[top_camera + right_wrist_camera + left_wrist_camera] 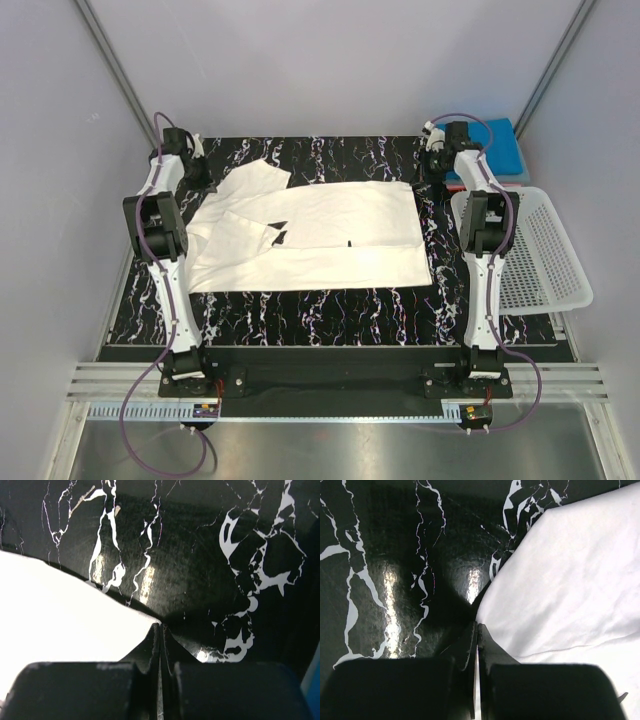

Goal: Fold and stack the t-shirts
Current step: Fold the tshirt

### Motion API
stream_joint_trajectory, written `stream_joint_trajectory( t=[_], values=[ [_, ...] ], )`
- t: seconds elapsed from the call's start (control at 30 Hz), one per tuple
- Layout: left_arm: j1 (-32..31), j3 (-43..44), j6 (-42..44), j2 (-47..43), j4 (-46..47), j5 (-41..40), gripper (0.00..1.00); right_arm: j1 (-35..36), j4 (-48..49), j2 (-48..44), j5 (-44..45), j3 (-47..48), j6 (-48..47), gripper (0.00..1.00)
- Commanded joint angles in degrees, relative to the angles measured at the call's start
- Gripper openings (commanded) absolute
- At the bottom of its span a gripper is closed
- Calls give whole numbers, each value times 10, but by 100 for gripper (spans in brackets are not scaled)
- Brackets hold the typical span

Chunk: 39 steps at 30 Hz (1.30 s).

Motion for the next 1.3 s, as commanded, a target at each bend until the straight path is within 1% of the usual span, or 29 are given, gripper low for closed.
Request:
stream_joint_trajectory(
  t=[0.0,0.07,0.1,0.13,0.17,0.33,0.5,0.6,0.73,0.9,1.07,1.27],
  values=[
    [3,-18,-7,-59,22,0,0,-1,39,-68,19,-25,-10,0],
    [6,-51,-16,-71,48,1,0,-1,48,-76,18,-41,-9,0],
    [8,-68,-34,-84,63,6,0,0,57,-79,19,-46,-7,0],
    [13,-83,-45,-89,94,20,0,-1,61,-87,20,-51,-5,0],
    [14,-103,-55,-92,103,27,0,-1,66,-91,22,-59,-2,0],
    [16,-144,-80,-117,133,42,0,0,88,-119,24,-92,-3,0],
    [19,-188,-107,-152,162,60,0,0,127,-157,17,-147,-2,0],
    [27,-207,-129,-164,190,90,0,-1,130,-169,14,-158,0,0],
    [29,-238,-135,-189,223,89,0,-1,150,-193,16,-180,7,0],
    [34,-303,-154,-244,278,73,0,-1,183,-233,20,-242,0,0],
    [38,-330,-164,-267,278,78,0,-1,183,-251,39,-268,9,0],
    [48,-367,-164,-305,287,79,0,-1,221,-305,68,-343,26,0]
  ],
)
